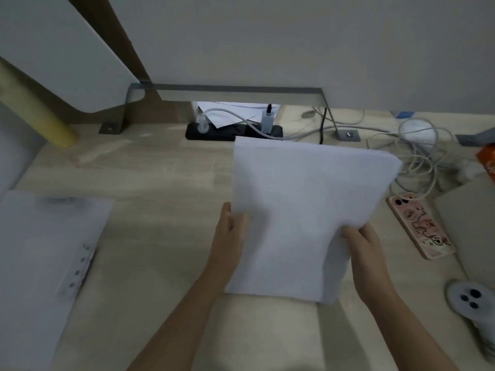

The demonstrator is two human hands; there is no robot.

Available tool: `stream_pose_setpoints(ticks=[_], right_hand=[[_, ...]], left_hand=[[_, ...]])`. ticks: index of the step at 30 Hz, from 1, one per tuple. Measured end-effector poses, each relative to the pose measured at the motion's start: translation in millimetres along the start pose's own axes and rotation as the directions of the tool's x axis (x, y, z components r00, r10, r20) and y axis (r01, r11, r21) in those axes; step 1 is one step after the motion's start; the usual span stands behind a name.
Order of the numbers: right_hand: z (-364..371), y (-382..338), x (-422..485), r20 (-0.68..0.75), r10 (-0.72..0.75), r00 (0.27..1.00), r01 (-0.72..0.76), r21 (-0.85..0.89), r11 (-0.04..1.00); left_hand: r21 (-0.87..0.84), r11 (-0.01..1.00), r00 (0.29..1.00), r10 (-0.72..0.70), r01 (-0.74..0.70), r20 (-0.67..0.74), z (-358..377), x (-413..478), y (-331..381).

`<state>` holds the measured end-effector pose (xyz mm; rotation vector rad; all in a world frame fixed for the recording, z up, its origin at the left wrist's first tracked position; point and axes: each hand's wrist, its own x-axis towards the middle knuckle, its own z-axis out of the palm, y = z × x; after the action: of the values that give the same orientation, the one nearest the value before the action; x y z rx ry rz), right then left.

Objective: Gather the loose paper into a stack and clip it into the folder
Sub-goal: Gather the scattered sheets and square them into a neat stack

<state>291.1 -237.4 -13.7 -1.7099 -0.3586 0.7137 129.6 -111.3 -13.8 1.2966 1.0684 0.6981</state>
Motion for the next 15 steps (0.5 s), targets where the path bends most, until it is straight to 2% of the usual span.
stream_pose_setpoints(ticks=[7, 11, 15], right_hand=[[-59, 44, 33, -0.191, 0.168, 0.967, -0.201, -0.164, 0.966], [-83, 66, 49, -0.207, 0.197, 0.958, -0.251, -0.277, 0.928], [-99, 81, 59, -0.214, 0.231, 0.949, -0.291, -0.319, 0.902]], left_hand=[[0.062, 0.959, 0.957, -0.28, 0.276, 0.074, 75, 12, -39], [0.161, 0.912, 0.923, -0.384, 0.377, 0.018, 109, 14, -63], [0.22, 0.864, 0.886, -0.464, 0.454, -0.008, 126, 15, -84]])
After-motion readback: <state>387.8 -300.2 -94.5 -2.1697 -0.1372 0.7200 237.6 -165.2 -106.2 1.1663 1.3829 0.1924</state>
